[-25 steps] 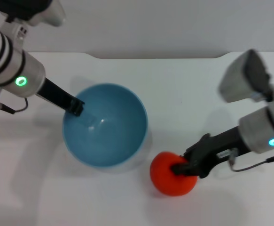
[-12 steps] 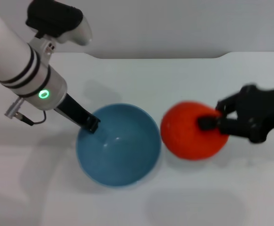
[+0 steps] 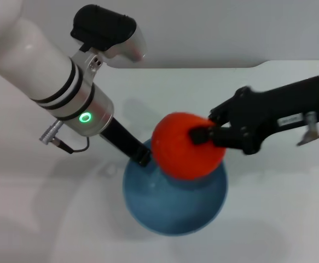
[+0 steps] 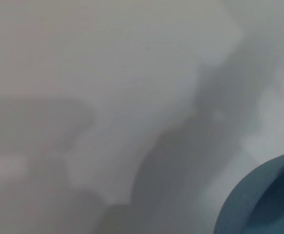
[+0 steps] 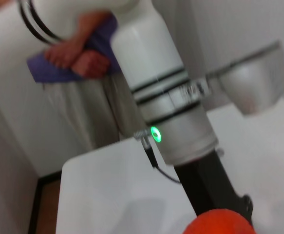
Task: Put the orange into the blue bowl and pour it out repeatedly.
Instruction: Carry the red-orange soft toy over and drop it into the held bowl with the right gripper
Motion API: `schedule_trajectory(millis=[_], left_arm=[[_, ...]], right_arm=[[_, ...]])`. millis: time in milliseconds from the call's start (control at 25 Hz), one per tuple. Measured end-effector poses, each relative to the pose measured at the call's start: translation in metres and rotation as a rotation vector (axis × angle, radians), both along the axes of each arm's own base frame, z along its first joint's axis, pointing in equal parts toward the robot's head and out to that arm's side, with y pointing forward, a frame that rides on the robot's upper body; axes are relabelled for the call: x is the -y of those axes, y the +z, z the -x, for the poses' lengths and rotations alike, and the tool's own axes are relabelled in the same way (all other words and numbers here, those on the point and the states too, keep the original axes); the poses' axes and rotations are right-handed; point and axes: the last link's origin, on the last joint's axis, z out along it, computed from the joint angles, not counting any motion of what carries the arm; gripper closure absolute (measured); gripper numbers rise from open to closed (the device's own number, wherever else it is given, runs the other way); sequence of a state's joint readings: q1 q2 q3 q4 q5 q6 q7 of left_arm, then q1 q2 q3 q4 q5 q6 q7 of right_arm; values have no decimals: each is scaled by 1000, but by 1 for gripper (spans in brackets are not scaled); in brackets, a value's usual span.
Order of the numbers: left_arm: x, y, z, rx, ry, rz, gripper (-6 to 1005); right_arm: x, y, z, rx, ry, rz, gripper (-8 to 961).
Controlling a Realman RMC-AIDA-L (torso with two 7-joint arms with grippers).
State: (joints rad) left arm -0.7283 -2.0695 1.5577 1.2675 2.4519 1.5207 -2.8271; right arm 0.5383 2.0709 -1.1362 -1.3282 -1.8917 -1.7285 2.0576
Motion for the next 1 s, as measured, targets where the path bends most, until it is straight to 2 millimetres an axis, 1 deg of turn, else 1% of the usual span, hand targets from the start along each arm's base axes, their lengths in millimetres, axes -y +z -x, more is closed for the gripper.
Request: schedule_trajectory(millis=[120,200,320,400,600,720,1000], left_arm=[[-2,-1,-5,12,-12,-1,1000],[-3,0,-7,18,-16,-6,999],[-5,1,-8,25,-16,-15,999],[-5,1,-8,26,-16,-15,999],[-5,1,-7,21,-16,-15,999],[-5,1,-7,18,-15,-15,1000],[-5,0,-5,11,-8,-7,1000]], right_arm=[[-4,-17,-2,38,-7,12,920],[-4,-23,-1,51,5,17,912],[-1,-25,-2,61,17,20,887],[0,-22,-3,60,20,7,870],[3,-15,-2,63,35,-22,657],[5,-10,-2,65,42,-45,453],[4,0,-6,53,25,-85,424]])
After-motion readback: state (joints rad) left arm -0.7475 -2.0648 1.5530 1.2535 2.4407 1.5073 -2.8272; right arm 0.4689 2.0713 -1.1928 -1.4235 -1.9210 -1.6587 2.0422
